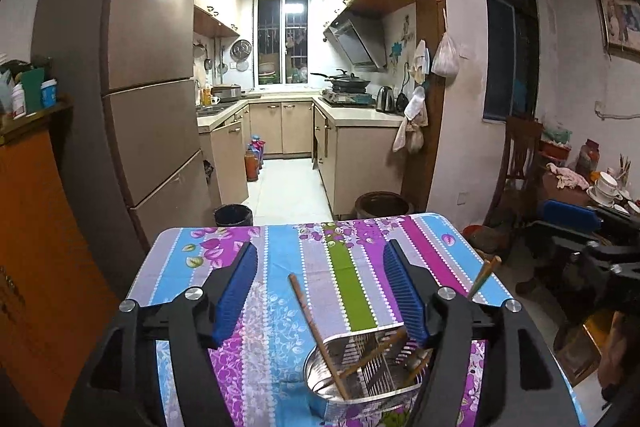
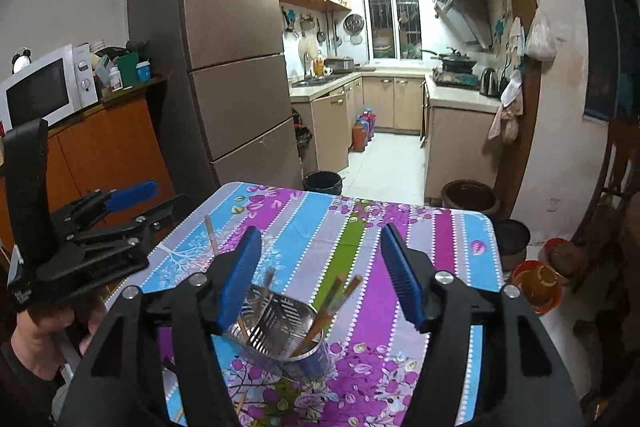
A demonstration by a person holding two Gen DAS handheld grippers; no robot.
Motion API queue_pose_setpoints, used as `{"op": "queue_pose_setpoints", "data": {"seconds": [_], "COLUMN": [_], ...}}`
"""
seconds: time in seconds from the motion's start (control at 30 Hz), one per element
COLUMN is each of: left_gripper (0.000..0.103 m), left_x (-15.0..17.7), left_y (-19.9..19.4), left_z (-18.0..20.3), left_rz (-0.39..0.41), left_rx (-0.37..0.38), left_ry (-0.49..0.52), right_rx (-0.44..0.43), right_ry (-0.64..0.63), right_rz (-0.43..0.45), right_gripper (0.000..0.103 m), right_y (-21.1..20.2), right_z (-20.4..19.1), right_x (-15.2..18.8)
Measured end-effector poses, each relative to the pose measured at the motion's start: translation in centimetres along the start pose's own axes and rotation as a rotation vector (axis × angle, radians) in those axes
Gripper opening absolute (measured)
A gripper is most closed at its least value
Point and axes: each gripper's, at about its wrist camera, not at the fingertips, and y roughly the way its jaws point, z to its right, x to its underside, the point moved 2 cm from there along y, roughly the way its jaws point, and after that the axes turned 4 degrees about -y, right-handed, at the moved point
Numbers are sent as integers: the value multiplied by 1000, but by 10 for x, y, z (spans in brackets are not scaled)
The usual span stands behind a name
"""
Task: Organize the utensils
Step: 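Open both tools to release the chopsticks into the holder, then move both open tools back to the remaining chopsticks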
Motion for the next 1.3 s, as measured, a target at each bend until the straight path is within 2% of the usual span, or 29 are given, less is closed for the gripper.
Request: {"op": "queue_pose_setpoints", "data": {"seconds": [0.23, 0.33, 0.5, 0.73, 0.87, 0.93, 1.0, 1.1, 1.23, 1.3], "left_gripper": [73, 76, 80, 80, 80, 81, 81, 80, 80, 80], "left_x": [28, 53, 95, 165, 217, 246, 274, 305, 332, 343], "left_y": [-58, -93, -147, -209, -228, -229, -227, -224, -221, -221], "left_z": [-4, -8, -12, -22, -26, -28, -29, -32, -38, -37], "left_rz": [50, 80, 139, 169, 159, 136, 108, 75, 45, 41], "left_rx": [-15, -18, -22, -10, -26, -31, -31, -23, -10, -5], "left_ry": [39, 71, 94, 59, 58, 53, 52, 44, 8, 12], "right_rx": [9, 9, 46, 47, 17, 0, -9, -50, -70, -67], "right_ry": [-5, -4, -31, -29, -37, -49, -33, -13, -40, -42], "right_rz": [84, 134, 199, 282, 289, 271, 234, 151, 53, 31], "right_gripper": [72, 78, 81, 81, 81, 75, 52, 34, 25, 21], "right_y": [-58, -94, -138, -182, -195, -195, -190, -174, -150, -141], "right_z": [-3, -5, -14, -41, -73, -91, -104, -128, -159, -170], "right_x": [20, 38, 72, 138, 196, 231, 258, 303, 345, 353]}}
